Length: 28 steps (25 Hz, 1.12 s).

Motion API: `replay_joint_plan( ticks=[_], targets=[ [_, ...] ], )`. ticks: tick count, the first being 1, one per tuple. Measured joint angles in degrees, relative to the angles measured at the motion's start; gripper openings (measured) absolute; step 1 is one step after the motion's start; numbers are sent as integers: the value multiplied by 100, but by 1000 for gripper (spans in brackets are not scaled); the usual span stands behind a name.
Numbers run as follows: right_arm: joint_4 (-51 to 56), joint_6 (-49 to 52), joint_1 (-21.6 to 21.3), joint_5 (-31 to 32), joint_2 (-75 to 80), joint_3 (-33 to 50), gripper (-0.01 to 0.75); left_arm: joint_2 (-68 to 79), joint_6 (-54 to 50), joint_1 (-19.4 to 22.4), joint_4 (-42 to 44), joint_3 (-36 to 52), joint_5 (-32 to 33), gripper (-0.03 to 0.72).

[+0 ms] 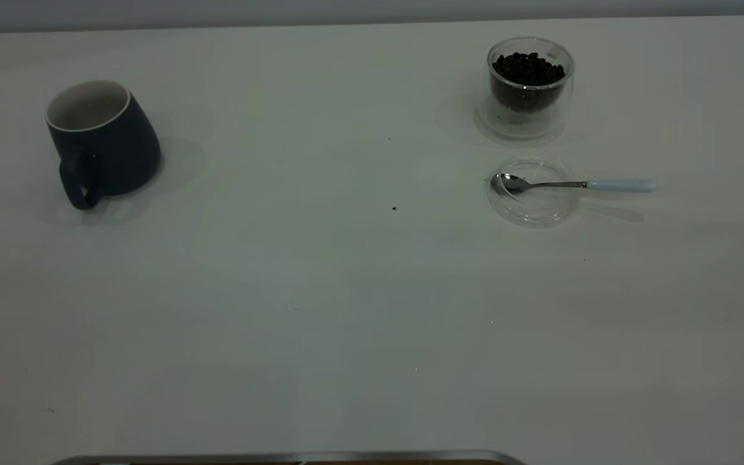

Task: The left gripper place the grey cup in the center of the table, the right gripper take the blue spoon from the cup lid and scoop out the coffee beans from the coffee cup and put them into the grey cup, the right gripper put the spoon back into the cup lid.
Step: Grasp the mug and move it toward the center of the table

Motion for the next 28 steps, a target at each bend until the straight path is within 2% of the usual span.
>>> replay_joint_plan(
  ticks=[8, 14, 18, 24, 28],
  targets=[
    [0, 0, 0, 0, 0, 0, 565, 3251, 1242, 0, 34, -1281, -855, 567],
    [0, 0, 0, 0, 0, 0, 565, 5481, 2152, 0, 625, -2124, -1508, 567],
    [0, 0, 0, 0, 0, 0, 565, 6965, 3030, 0, 991, -2878, -1621, 567],
    [0, 0, 0, 0, 0, 0, 565, 9055, 4175, 0, 1537, -4008, -1410, 567],
    [0, 0, 0, 0, 0, 0, 565, 9943, 4567, 0, 1993, -4437, -1718, 567]
  ],
)
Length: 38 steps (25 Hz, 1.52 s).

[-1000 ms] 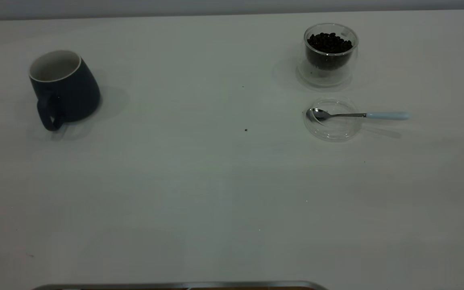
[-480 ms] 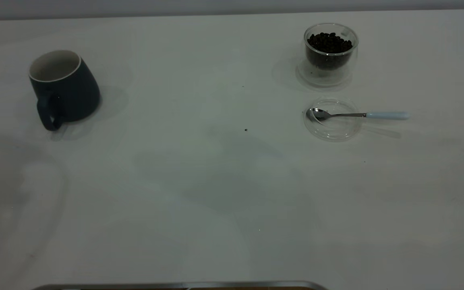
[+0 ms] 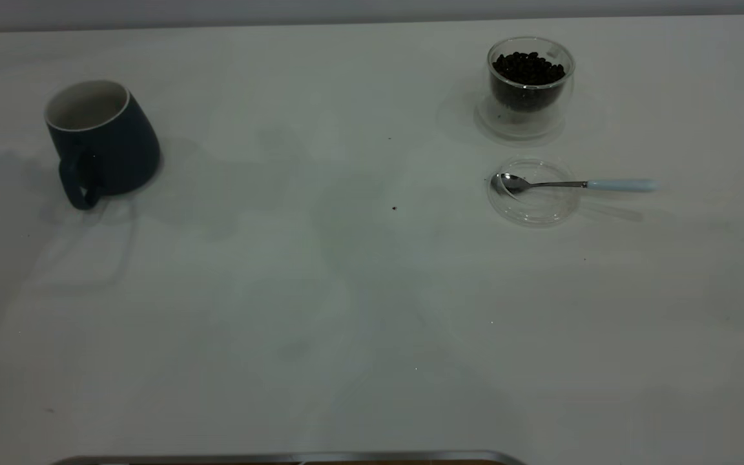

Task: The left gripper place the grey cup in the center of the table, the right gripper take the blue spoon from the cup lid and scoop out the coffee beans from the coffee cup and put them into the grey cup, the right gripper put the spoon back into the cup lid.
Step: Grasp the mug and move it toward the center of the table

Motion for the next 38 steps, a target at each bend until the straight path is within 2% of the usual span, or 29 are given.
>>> replay_joint_plan(
  ticks=[4, 11, 18, 22, 26, 31, 38],
  targets=[
    [0, 0, 0, 0, 0, 0, 565, 533, 544, 0, 409, -83, -374, 567],
    [0, -5, 0, 0, 0, 0, 565, 1136, 1309, -23, 442, -94, -847, 567],
    [0, -1, 0, 0, 0, 0, 565, 1580, 1546, -113, 468, -99, -1791, 567],
    [0, -1, 0, 0, 0, 0, 565, 1666, 1558, -403, 520, -99, -1976, 567],
    [0, -1, 0, 0, 0, 0, 565, 1672, 1514, -941, 512, -99, -2195, 567],
    [0, -1, 0, 0, 0, 0, 565, 1676, 1064, -1619, 421, -99, -2631, 567],
    [0, -1, 0, 0, 0, 0, 565, 1683, 453, -2339, 395, -99, -3194, 567]
  ],
)
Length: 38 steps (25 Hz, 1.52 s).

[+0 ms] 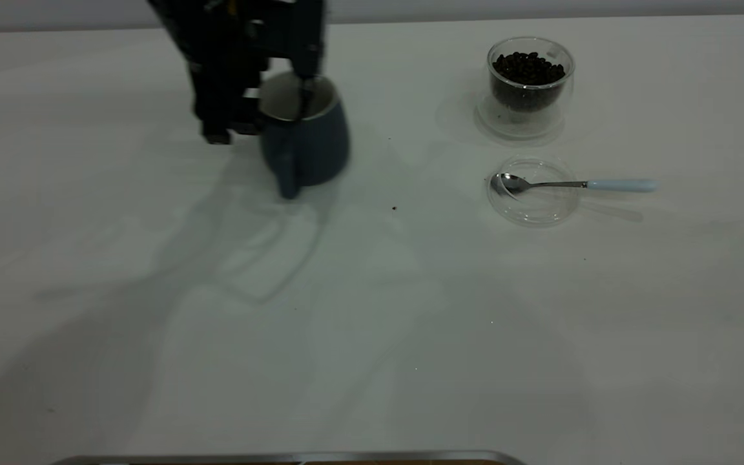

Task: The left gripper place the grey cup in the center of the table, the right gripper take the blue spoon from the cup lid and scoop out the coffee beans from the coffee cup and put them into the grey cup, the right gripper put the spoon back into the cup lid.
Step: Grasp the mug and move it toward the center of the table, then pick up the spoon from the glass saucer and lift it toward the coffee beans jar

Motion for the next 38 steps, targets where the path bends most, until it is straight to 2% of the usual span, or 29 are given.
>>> replay_joint_plan(
  ticks=[4, 7, 10, 19, 23, 27, 30, 38],
  targets=[
    [0, 0, 0, 0, 0, 0, 565, -8, -139, -242, 0, 0, 25, 567],
    [0, 0, 0, 0, 0, 0, 565, -250, -330, -338, 0, 0, 551, 567],
    [0, 2, 0, 0, 0, 0, 565, -899, -854, -345, 0, 0, 1435, 567],
    [0, 7, 0, 0, 0, 0, 565, -3827, -3617, -345, -21, 0, 4338, 567],
    [0, 7, 0, 0, 0, 0, 565, -4981, -4398, -345, -15, 18, 5265, 567],
    [0, 7, 0, 0, 0, 0, 565, -6005, -4661, -345, -16, 345, 5382, 567],
    [0, 7, 0, 0, 0, 0, 565, -6838, -4860, -345, -151, 916, 5382, 567],
    [0, 7, 0, 0, 0, 0, 565, -9424, -4853, -345, -1487, 3189, 5382, 567]
  ],
)
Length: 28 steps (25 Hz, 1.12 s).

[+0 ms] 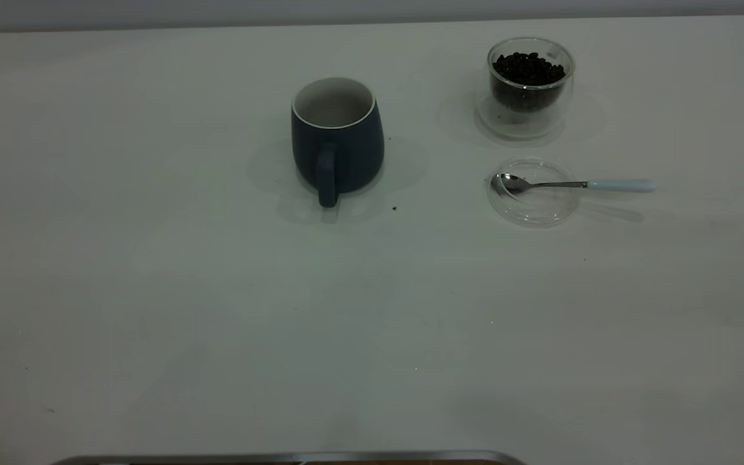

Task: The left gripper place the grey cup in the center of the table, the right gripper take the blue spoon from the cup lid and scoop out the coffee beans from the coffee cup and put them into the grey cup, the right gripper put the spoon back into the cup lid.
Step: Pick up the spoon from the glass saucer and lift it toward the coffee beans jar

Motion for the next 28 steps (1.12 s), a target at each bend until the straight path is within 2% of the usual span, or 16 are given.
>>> replay_joint_plan(
  ticks=[6, 13, 25, 28],
  targets=[
    [0, 0, 0, 0, 0, 0, 565, -1752, 268, 0, -893, 1325, 0, 567],
    [0, 0, 0, 0, 0, 0, 565, -2725, 590, 0, -1115, 2237, -35, 567],
    [0, 0, 0, 0, 0, 0, 565, -2863, 675, 0, -1126, 2416, -197, 567],
    [0, 0, 0, 0, 0, 0, 565, -2978, 675, 181, -1132, 2416, -214, 567]
  ],
)
